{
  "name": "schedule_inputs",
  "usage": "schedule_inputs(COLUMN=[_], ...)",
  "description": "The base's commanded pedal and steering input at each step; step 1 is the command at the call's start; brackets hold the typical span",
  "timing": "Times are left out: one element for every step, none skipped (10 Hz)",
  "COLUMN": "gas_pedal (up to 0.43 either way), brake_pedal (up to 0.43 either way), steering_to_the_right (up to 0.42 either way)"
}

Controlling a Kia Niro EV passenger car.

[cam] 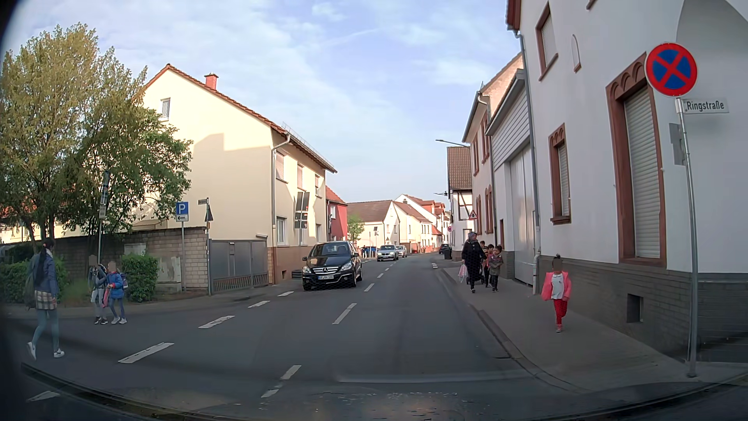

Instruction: Follow the waypoints while adhering to traffic rules and regulations

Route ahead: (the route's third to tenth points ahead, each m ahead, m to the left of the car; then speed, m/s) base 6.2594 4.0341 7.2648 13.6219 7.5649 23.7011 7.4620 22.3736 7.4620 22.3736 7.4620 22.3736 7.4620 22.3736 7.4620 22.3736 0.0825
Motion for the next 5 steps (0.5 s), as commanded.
schedule_inputs(gas_pedal=[0.0, 0.0, 0.0, 0.0, 0.0], brake_pedal=[0.049, 0.055, 0.055, 0.055, 0.055], steering_to_the_right=[-0.005, -0.005, -0.005, -0.005, -0.005])
